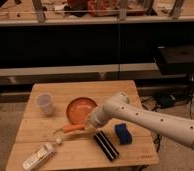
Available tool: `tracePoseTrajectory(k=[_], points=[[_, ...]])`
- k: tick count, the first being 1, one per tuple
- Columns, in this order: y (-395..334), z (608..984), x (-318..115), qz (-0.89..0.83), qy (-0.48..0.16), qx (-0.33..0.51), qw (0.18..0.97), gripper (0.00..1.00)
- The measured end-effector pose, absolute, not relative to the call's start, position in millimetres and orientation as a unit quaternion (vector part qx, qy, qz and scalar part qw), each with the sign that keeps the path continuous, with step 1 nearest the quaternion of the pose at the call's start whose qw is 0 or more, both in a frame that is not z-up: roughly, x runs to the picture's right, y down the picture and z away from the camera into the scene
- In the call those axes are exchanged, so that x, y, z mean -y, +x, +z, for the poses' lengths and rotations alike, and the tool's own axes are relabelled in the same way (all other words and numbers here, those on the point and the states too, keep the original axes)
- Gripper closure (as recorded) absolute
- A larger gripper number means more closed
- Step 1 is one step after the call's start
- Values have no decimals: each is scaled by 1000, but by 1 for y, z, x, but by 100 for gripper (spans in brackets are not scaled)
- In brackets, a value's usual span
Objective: Place the pepper in the ceramic bowl
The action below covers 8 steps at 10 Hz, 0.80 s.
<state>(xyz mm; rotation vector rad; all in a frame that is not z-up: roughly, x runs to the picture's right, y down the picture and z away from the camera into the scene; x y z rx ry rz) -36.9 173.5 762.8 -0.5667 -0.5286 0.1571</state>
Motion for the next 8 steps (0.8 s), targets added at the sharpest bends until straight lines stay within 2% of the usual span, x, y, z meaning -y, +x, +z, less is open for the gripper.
tracePoseTrajectory(k=[8], points=[[-41,774,-130,103,-262,232,931,100]])
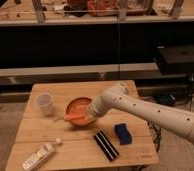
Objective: Place the pepper in the ceramic bowl
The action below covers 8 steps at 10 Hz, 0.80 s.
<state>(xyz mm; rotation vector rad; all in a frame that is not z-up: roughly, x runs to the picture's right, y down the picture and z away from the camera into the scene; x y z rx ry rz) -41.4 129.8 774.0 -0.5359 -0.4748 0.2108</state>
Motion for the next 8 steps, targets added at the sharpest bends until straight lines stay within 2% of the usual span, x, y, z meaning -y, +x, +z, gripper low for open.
tracePoseTrajectory(k=[8], points=[[-42,781,-113,106,-259,217,935,100]])
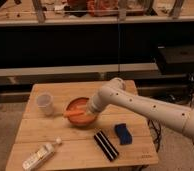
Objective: Place the pepper in the ceramic bowl
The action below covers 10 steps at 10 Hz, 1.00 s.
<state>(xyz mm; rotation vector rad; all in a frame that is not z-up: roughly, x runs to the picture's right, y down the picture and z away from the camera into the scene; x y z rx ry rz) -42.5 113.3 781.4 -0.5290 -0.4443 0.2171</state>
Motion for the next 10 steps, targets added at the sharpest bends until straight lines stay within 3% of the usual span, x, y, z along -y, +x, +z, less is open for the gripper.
tracePoseTrajectory(k=[10], points=[[-44,792,-102,115,-264,200,936,100]])
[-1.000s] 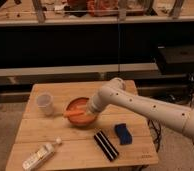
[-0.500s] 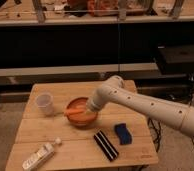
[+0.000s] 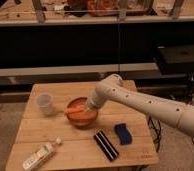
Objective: Place the pepper in the ceramic bowl
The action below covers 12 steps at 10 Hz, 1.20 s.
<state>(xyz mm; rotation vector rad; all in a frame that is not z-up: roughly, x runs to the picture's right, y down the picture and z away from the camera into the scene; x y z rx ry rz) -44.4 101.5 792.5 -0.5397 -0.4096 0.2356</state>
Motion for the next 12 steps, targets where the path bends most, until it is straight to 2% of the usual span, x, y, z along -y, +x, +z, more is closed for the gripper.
tracePoseTrajectory(k=[12], points=[[-47,803,-91,121,-272,186,936,100]])
